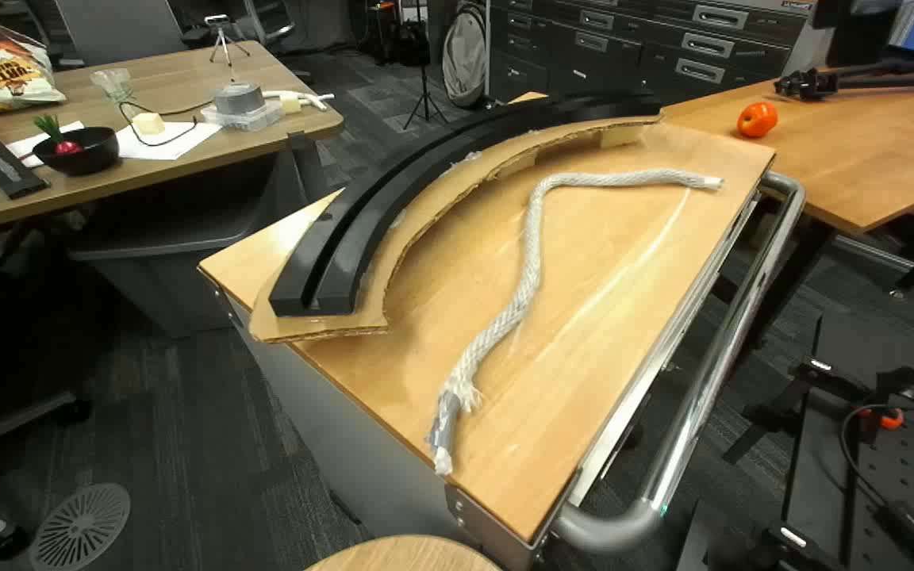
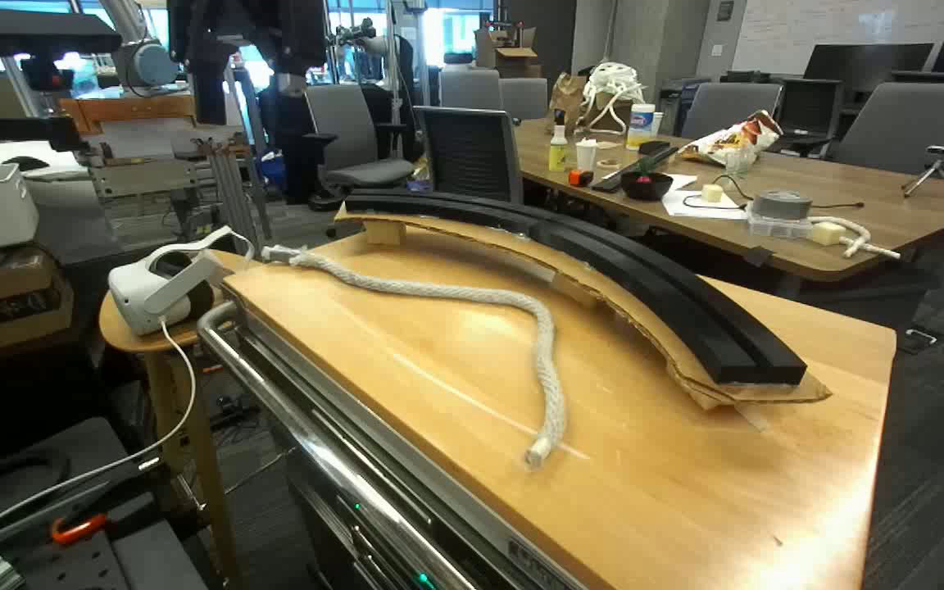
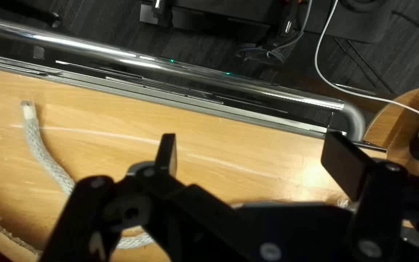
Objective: Align the rope with the black object
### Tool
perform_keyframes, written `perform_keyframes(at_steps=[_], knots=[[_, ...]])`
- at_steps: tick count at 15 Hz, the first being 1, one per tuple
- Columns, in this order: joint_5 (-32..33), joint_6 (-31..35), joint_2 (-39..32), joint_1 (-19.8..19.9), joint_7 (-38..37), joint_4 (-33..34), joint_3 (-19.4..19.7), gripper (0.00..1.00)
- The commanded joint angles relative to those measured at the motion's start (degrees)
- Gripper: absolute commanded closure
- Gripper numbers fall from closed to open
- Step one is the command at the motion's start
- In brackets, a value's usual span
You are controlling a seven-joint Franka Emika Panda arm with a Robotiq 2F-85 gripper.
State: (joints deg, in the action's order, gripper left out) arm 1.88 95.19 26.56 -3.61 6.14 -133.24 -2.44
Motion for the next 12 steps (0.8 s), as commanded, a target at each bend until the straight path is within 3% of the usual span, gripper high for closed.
perform_keyframes(at_steps=[1,10,12], knots=[[0.06,-0.07,-0.03,-0.19,-0.08,0.31,0.15,0.0],[0.06,-0.07,0.17,-0.19,-0.08,0.84,0.15,0.0],[-7.83,-0.76,-0.43,-0.39,-0.58,2.32,2.5,0.0]])
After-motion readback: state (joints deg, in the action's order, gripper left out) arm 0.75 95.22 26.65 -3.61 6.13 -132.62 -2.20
